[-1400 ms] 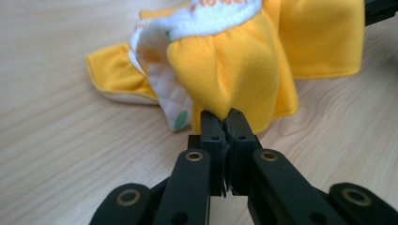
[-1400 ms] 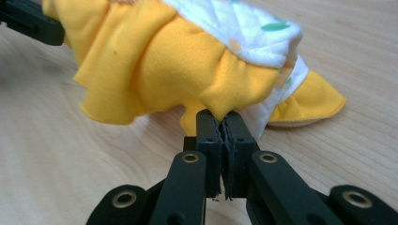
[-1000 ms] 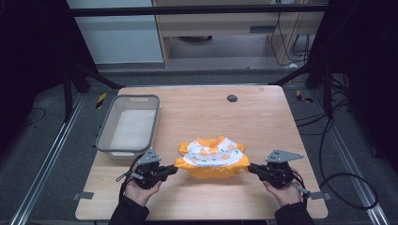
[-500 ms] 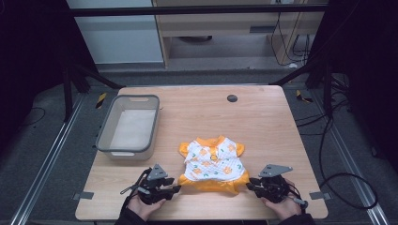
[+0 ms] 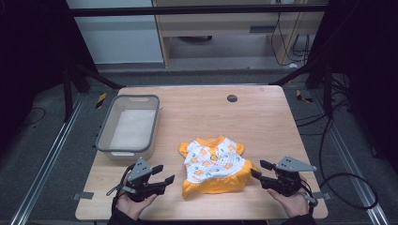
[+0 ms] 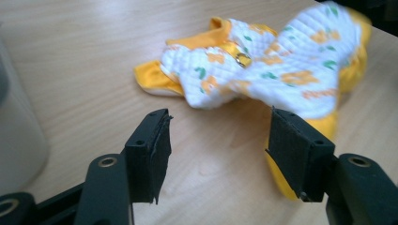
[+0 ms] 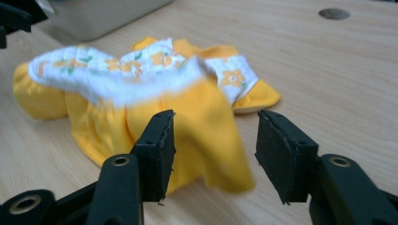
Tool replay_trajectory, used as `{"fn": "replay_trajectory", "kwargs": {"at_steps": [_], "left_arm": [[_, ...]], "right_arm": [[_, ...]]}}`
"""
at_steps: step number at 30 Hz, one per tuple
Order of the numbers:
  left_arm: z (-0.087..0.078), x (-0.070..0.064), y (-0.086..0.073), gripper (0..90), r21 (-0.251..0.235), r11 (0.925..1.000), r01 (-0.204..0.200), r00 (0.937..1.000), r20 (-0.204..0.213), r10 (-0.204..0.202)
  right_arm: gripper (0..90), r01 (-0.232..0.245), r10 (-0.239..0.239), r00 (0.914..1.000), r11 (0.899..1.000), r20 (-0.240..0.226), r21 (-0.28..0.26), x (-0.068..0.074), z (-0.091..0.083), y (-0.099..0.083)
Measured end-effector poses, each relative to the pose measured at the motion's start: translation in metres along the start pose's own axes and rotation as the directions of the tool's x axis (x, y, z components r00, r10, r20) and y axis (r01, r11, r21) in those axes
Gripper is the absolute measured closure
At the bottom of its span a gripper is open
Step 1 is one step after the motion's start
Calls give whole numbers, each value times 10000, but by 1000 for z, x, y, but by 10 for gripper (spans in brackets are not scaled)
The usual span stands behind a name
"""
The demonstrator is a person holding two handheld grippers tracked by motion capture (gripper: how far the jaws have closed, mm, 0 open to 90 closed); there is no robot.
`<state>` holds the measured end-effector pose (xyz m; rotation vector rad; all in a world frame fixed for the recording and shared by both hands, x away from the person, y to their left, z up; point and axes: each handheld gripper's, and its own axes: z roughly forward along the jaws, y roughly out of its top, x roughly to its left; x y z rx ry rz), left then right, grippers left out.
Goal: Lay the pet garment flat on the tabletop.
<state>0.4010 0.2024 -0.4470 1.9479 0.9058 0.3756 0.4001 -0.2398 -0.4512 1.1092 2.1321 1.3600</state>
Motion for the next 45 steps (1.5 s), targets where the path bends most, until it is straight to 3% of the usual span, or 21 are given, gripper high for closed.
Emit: {"fn": "replay_trajectory", "kwargs": {"at_steps": [6, 10, 15, 16, 18, 21, 24, 26, 29, 30, 32, 36, 39, 40, 41, 43, 45], "left_arm": [[9, 16, 18, 407, -96, 9999, 36, 9993, -384, -39], [20, 27, 34, 408, -228, 9994, 241, 9979, -604, -255], [48, 35, 52, 412, -45, 10000, 27, 9949, -1011, -32], [55, 36, 54, 412, -28, 10000, -55, 9940, -1094, 51], [79, 43, 57, 418, 361, 9993, -102, 9907, -1354, 150], [97, 50, 55, 413, 610, 9981, 51, 9897, -1434, 37], [109, 54, 51, 408, 947, 9955, 82, 9894, -1450, 56], [125, 57, 42, 408, 1481, 9885, 320, 9899, -1416, -108], [132, 57, 36, 412, 1796, 9834, 251, 9885, -1514, 24], [134, 57, 34, 425, 1874, 9817, 337, 9890, -1478, -58], [136, 57, 32, 436, 1830, 9823, 403, 9897, -1425, -140], [137, 57, 31, 497, 1946, 9802, 376, 9922, -1240, -135], [136, 54, 31, 656, 1921, 9806, 384, 9945, -1026, -188], [137, 52, 31, 656, 1950, 9801, 380, 9950, -986, -189], [138, 46, 32, 771, 2015, 9790, 301, 9947, -1019, -97], [138, 44, 33, 841, 2085, 9779, 175, 9944, -1056, 48], [137, 41, 34, 857, 2144, 9767, 34, 9930, -1164, 220]], "right_arm": [[431, 74, -67, 9998, 9993, 186, -365, -4, -1, 11], [431, 176, -163, 9991, 9993, 380, -328, -11, 11, 22], [441, 5, 11, 9984, 9996, 563, -272, -34, 45, 41], [441, 5, 11, 9984, 9996, 563, -272, -34, 45, 41], [462, -55, 46, 9967, 9999, 807, 104, -46, 65, 42], [479, -229, 177, 9958, 9981, 899, 568, -55, 85, 36], [481, -255, 166, 9954, 9951, 940, 950, -57, 95, 31], [482, -218, 96, 9960, 9904, 894, 1364, -58, 108, 24], [489, -340, 216, 9964, 9875, 817, 1540, -55, 113, 21], [501, -82, -61, 9970, 9828, 766, 1844, -52, 119, 17], [513, 5, -154, 9971, 9807, 751, 1953, -52, 120, 16], [579, 187, -343, 9975, 9719, 625, 2346, -48, 127, 11], [729, 450, -619, 9963, 9667, 593, 2521, -43, 127, 12], [729, 450, -619, 9963, 9667, 593, 2521, -43, 127, 12], [824, 480, -612, 9971, 9660, 444, 2540, -39, 128, 13], [860, 620, -758, 9962, 9641, 436, 2583, -36, 128, 13], [867, 613, -753, 9962, 9633, 437, 2615, -35, 127, 14]]}}
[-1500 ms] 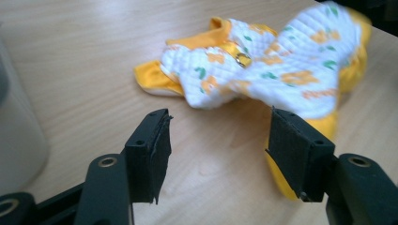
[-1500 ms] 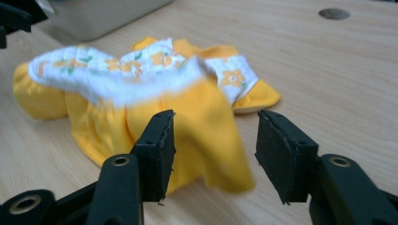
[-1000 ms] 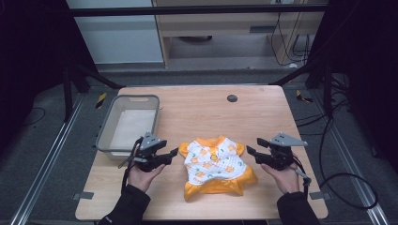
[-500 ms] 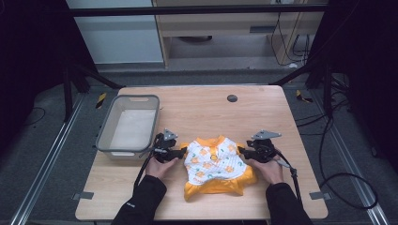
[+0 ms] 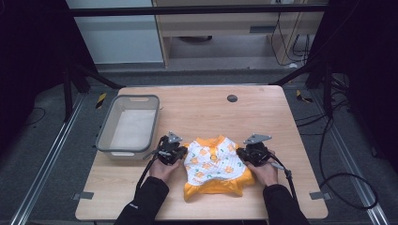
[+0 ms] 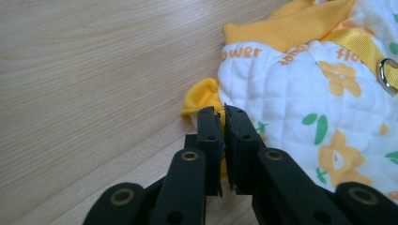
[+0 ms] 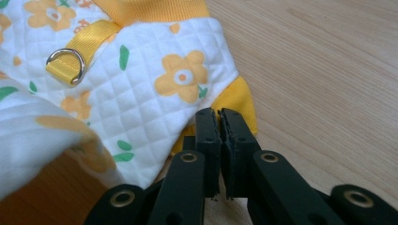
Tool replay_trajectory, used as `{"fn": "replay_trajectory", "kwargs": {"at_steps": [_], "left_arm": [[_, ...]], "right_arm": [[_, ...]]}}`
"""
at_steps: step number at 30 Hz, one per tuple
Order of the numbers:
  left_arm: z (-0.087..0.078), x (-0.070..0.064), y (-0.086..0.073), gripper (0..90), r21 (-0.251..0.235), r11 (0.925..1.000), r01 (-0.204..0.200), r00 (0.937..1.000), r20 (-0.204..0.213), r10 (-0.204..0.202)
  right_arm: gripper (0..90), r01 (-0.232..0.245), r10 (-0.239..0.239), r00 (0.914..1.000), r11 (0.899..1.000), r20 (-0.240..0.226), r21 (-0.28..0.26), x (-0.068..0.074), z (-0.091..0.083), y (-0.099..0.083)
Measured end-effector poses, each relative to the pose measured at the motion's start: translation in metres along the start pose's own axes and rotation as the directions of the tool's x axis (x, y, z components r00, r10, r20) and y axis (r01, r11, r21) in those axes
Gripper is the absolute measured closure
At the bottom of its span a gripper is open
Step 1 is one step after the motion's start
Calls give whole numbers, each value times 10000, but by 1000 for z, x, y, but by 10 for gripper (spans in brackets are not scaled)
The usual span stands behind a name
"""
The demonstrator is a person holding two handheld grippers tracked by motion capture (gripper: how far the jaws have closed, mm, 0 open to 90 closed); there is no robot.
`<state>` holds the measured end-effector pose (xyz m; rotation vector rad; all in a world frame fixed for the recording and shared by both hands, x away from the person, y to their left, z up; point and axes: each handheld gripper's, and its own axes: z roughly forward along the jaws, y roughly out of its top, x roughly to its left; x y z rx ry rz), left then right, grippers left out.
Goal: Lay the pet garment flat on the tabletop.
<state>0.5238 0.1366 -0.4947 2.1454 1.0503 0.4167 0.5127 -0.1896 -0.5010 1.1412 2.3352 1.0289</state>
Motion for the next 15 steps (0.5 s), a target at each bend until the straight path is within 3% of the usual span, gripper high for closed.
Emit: {"fn": "replay_trajectory", "kwargs": {"at_steps": [3, 4, 5, 7, 8, 10, 11, 12, 13, 14, 15], "left_arm": [[-8, 0, 1, 875, -237, 9997, -60, 10000, 2, 60], [-20, 3, 5, 876, -727, 9972, 169, 9998, 98, -162], [-20, 3, 5, 876, -727, 9972, 169, 9998, 98, -162], [-36, 6, 10, 876, -1408, 9897, 254, 9996, 140, -237], [-47, 7, 19, 876, -1715, 9852, 23, 10000, -56, -33], [-56, 9, 34, 875, -2115, 9772, -178, 9995, -284, 121], [-56, 9, 34, 875, -2115, 9772, -178, 9995, -284, 121], [-60, 12, 47, 875, -2462, 9690, -224, 9988, -483, 108], [-60, 12, 47, 873, -2462, 9690, -224, 9988, -483, 108], [-59, 16, 61, 871, -2786, 9603, -166, 9975, -703, -32], [-59, 16, 61, 862, -2786, 9603, -166, 9975, -703, -32]], "right_arm": [[873, -89, 87, 9999, 9994, -68, -341, -2, -9, 3], [874, -54, 49, 10000, 9981, -81, -613, -2, -14, 5], [874, -134, 124, 9998, 9961, -126, -870, -2, -20, 8], [874, -110, 97, 9999, 9929, -114, -1182, -3, -26, 11], [874, -23, 17, 10000, 9820, -33, -1886, -2, -39, 21], [873, 106, -67, 9998, 9700, 169, -2429, -2, -46, 31], [873, 196, -92, 9992, 9617, 394, -2736, -3, -49, 38], [873, 279, -97, 9980, 9546, 626, -2966, -3, -50, 44], [873, 279, -97, 9980, 9546, 626, -2966, -3, -50, 44], [871, 312, 42, 9944, 9434, 1058, -3302, -6, -49, 54], [865, 334, 141, 9911, 9362, 1325, -3498, -8, -47, 59]]}}
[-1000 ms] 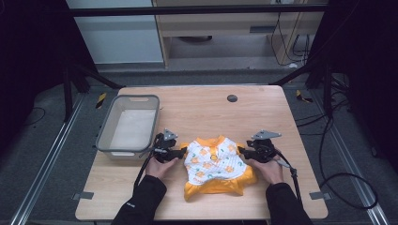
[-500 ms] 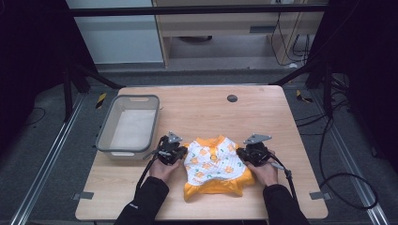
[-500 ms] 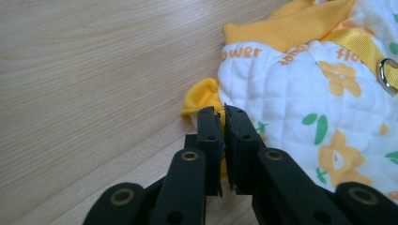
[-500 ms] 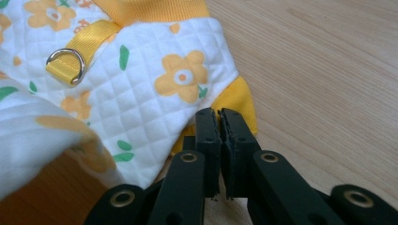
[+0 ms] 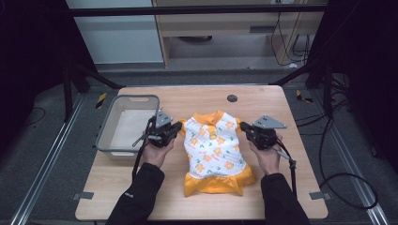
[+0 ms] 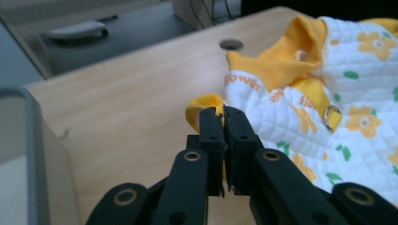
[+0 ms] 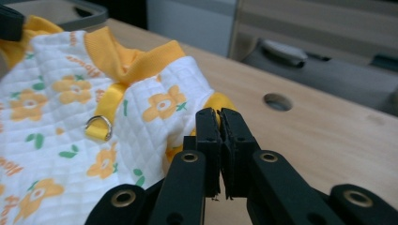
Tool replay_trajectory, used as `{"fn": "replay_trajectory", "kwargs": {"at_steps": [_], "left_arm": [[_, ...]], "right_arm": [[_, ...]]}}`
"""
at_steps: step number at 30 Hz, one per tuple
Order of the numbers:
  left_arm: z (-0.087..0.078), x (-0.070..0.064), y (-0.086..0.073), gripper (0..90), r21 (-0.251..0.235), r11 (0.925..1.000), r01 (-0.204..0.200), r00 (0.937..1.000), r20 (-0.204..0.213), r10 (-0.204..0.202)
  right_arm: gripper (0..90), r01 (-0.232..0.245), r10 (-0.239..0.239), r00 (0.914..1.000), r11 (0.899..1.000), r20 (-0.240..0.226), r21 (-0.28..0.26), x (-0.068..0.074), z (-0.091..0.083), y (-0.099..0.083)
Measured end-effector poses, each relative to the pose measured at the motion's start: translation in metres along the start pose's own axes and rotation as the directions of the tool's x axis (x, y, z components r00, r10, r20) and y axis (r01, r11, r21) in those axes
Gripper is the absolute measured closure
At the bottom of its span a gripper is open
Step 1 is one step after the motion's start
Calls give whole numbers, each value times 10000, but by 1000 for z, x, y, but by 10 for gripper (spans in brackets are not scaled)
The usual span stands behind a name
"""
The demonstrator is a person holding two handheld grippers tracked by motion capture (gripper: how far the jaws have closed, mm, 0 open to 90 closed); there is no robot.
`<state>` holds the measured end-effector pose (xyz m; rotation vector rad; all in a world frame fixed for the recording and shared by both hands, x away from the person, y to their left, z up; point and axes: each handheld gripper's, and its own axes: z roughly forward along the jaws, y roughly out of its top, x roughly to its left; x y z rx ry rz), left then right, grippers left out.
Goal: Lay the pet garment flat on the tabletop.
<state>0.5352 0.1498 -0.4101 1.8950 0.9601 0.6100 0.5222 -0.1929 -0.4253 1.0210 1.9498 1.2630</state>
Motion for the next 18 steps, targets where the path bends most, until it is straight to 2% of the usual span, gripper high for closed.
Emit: {"fn": "replay_trajectory", "kwargs": {"at_steps": [1, 2, 3, 4, 6, 7, 8, 9, 10, 11, 12, 13, 14, 15, 16, 18], "left_arm": [[4, 2, 5, 833, -135, 9999, 50, 9998, -197, -52], [11, 5, 10, 833, -271, 9993, 240, 9984, -504, -254], [17, 9, 13, 634, -379, 9985, 386, 9965, -731, -413], [22, 12, 14, 634, -353, 9972, 656, 9945, -797, -682], [28, 17, 15, 529, -40, 9930, 1184, 9905, -701, -1184], [28, 18, 14, 489, 75, 9908, 1355, 9884, -701, -1346], [23, 17, 11, 484, 216, 9898, 1409, 9885, -591, -1395], [23, 17, 11, 477, 216, 9898, 1409, 9885, -591, -1395], [19, 17, 10, 477, 220, 9921, 1239, 9902, -673, -1221], [10, 15, 9, 454, 233, 9915, 1277, 9905, -553, -1262], [10, 15, 9, 443, 233, 9915, 1277, 9905, -553, -1262], [-1, 14, 7, 431, 275, 9920, 1233, 9917, -412, -1221], [-1, 14, 7, 424, 275, 9920, 1233, 9917, -412, -1221], [-9, 12, 5, 424, 261, 9932, 1134, 9931, -339, -1125], [-14, 12, 4, 424, 297, 9940, 1051, 9942, -261, -1043], [-28, 8, 0, 416, 280, 9948, 984, 9951, -106, -981]], "right_arm": [[852, 26, -24, 9995, 10000, 313, -79, -2, 5, 3], [852, 26, -24, 9995, 10000, 313, -79, -2, 5, 3], [796, 38, -55, 9958, 9998, 915, 178, -5, 18, 6], [796, 38, -55, 9958, 9998, 915, 178, -5, 18, 6], [697, -91, 14, 9943, 9974, 1063, 721, -7, 27, 6], [637, 178, -288, 9924, 9956, 1198, 916, -7, 27, 4], [615, 225, -318, 9938, 9959, 1065, 871, -6, 24, 3], [615, 225, -318, 9938, 9959, 1065, 871, -6, 24, 3], [584, 214, -294, 9950, 9962, 953, 844, -6, 20, 3], [545, 249, -317, 9961, 9962, 818, 834, -6, 11, 3], [545, 249, -317, 9961, 9962, 818, 834, -6, 11, 3], [494, 267, -324, 9972, 9961, 679, 840, -6, 1, 2], [494, 267, -324, 9972, 9961, 679, 840, -6, 1, 2], [446, 105, -149, 9986, 9961, 505, 871, -6, -13, 1], [446, 105, -149, 9986, 9961, 505, 871, -6, -13, 1], [420, -84, 61, 9995, 9969, 298, 781, -5, -32, -3]]}}
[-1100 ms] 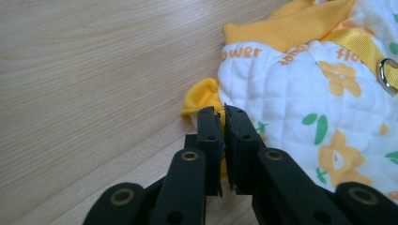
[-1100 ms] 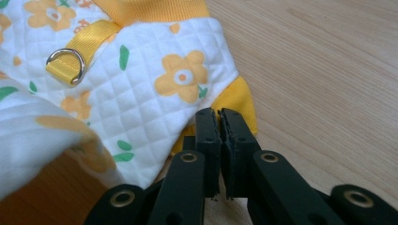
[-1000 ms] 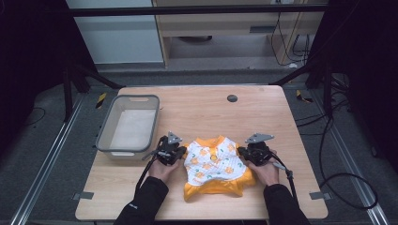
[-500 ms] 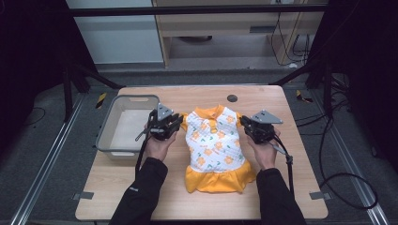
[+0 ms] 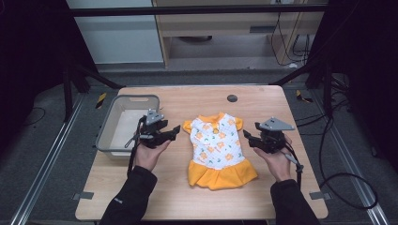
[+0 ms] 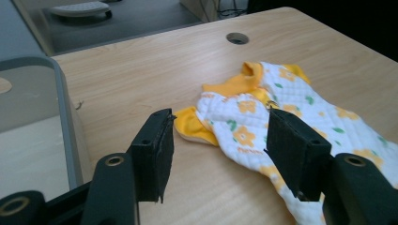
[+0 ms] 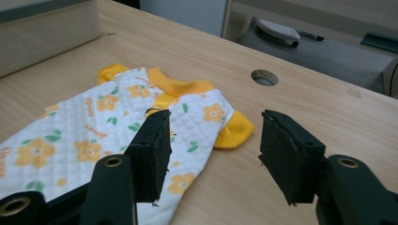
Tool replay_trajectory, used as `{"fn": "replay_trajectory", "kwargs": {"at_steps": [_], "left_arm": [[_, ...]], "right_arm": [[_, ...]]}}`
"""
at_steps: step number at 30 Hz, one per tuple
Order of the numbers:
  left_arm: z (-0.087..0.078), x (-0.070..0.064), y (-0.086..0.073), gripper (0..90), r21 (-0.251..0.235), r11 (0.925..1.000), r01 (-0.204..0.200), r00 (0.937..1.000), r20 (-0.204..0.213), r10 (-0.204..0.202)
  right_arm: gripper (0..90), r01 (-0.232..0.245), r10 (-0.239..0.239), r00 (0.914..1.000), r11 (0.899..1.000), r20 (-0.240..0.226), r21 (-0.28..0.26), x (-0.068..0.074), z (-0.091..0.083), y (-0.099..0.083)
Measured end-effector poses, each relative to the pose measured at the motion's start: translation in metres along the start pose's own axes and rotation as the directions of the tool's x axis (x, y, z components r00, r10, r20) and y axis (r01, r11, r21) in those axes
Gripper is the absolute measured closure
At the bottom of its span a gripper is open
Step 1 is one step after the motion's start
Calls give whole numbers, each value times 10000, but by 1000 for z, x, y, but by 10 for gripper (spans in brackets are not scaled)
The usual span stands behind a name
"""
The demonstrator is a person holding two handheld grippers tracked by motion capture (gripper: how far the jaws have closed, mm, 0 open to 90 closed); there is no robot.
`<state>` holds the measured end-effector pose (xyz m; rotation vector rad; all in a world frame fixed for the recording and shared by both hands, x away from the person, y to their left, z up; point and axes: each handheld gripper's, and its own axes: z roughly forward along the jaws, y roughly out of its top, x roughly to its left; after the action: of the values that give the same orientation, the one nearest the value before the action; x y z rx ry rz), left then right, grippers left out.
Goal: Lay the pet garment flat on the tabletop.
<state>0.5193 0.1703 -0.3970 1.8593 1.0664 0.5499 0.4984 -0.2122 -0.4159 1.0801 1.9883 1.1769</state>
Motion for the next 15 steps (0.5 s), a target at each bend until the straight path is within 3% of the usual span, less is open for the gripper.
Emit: {"fn": "replay_trajectory", "kwargs": {"at_steps": [3, 5, 9, 10, 11, 13, 15], "left_arm": [[-15, -3, -9, 416, -21, 9999, -148, 9996, 258, 148], [-27, -8, -22, 417, -53, 9998, -209, 9982, 555, 211], [-32, -14, -39, 421, 283, 9982, -529, 9960, 739, 507], [-33, -18, -51, 421, 424, 9974, -585, 9942, 928, 544], [-33, -18, -51, 423, 424, 9974, -585, 9942, 928, 544], [-33, -24, -68, 427, 654, 9972, -371, 9910, 1306, 283], [-32, -28, -74, 430, 758, 9960, -465, 9898, 1379, 357]], "right_arm": [[411, -179, 180, 9997, 9998, -142, 46, 1, -9, -5], [401, -279, 287, 9984, 9995, -482, 157, 6, -21, -14], [416, -262, 319, 9957, 9975, -870, 656, 16, -30, -29], [418, -244, 317, 9950, 9967, -947, 779, 19, -31, -33], [418, -270, 360, 9940, 9959, -1037, 860, 21, -31, -37], [425, -262, 381, 9926, 9944, -1151, 1028, 25, -33, -47], [426, -263, 420, 9911, 9920, -1265, 1232, 28, -34, -56]]}}
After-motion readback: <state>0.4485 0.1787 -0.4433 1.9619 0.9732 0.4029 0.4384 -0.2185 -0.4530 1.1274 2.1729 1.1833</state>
